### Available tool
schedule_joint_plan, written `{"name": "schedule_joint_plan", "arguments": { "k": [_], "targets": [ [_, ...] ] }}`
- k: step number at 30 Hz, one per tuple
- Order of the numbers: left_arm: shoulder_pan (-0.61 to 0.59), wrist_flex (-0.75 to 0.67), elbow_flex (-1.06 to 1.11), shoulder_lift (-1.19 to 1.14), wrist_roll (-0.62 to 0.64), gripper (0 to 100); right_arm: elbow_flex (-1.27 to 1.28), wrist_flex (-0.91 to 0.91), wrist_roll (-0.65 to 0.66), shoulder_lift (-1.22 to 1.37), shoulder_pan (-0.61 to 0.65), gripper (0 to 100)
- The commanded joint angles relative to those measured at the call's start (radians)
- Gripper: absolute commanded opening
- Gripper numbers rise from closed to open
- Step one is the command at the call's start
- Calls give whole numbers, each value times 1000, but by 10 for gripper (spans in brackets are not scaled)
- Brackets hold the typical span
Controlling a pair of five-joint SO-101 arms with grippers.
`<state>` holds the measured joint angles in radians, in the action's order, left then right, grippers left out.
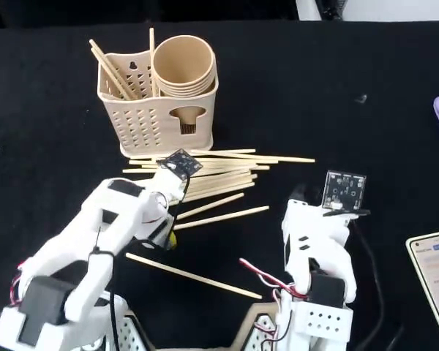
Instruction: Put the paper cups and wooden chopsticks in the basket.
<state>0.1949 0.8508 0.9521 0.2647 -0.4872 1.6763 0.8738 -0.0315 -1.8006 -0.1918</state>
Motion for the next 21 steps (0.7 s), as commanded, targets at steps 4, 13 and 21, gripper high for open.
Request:
{"name": "schedule_joint_plan", "arguments": {
  "k": [4,13,21],
  "targets": [
    [-10,-9,-107,-121,8,220,-5,-18,-6,-93,21,102],
    [-10,-8,-104,-121,3,58,-5,-18,-6,-93,23,102],
    [-8,98,-119,-103,2,32,-5,-18,-6,-93,23,102]
  ]
}}
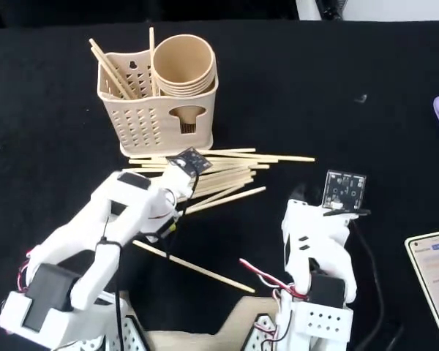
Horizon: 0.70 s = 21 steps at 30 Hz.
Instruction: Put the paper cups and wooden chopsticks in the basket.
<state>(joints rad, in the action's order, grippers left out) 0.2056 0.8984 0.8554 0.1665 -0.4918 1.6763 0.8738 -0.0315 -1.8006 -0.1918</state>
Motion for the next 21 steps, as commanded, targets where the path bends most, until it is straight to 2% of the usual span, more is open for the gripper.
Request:
{"name": "schedule_joint_plan", "arguments": {
  "k": [1,5,11,17,21],
  "targets": [
    [-18,66,-22,5,5,33,-5,-18,-6,-93,23,102],
    [27,133,-16,54,-32,45,-5,-18,-6,-93,23,102],
    [96,183,-13,132,-29,198,-5,-18,-6,-93,23,102],
    [70,164,-22,133,-34,202,-5,-18,-6,-93,23,102],
    [8,69,-13,104,-31,202,-5,-17,-6,-93,23,102]
  ]
}}
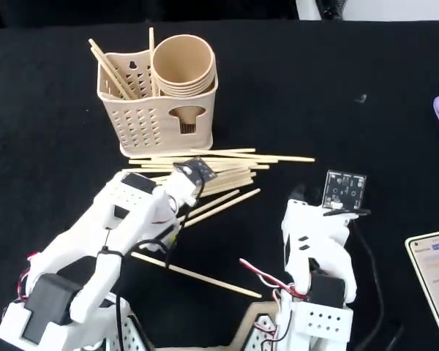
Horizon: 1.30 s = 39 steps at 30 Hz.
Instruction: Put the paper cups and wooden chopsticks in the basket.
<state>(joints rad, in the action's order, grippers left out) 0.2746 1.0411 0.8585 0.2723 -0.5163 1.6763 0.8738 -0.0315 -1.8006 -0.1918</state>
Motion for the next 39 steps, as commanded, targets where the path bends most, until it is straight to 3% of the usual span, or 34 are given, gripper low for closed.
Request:
{"name": "schedule_joint_plan", "arguments": {
  "k": [1,10,15,28,39],
  "targets": [
    [-77,-87,-19,-17,-6,202,-5,-17,-6,-93,23,102],
    [-96,-109,-16,-64,-3,191,2,-17,-5,-93,61,102],
    [-94,-106,-15,-60,-5,20,2,-17,-5,-93,63,102],
    [76,14,5,-58,-5,30,2,-20,-5,-93,63,102],
    [85,106,-38,17,-12,30,2,-20,-5,-93,63,102]
  ]
}}
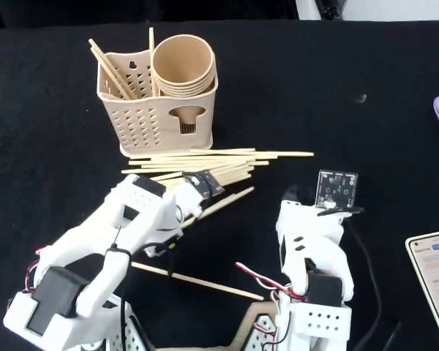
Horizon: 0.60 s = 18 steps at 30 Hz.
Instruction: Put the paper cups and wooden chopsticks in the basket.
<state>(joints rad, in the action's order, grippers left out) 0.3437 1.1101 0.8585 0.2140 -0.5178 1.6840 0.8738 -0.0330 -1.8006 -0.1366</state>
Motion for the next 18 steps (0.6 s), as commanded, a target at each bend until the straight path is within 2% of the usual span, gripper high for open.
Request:
{"name": "schedule_joint_plan", "arguments": {
  "k": [1,7,18],
  "targets": [
    [18,46,-38,104,-11,30,-5,-20,-3,-93,8,102],
    [2,167,-38,333,-69,30,-5,-20,-3,-93,8,102],
    [-73,292,-42,743,-51,30,-7,-23,-11,-93,-11,100]
  ]
}}
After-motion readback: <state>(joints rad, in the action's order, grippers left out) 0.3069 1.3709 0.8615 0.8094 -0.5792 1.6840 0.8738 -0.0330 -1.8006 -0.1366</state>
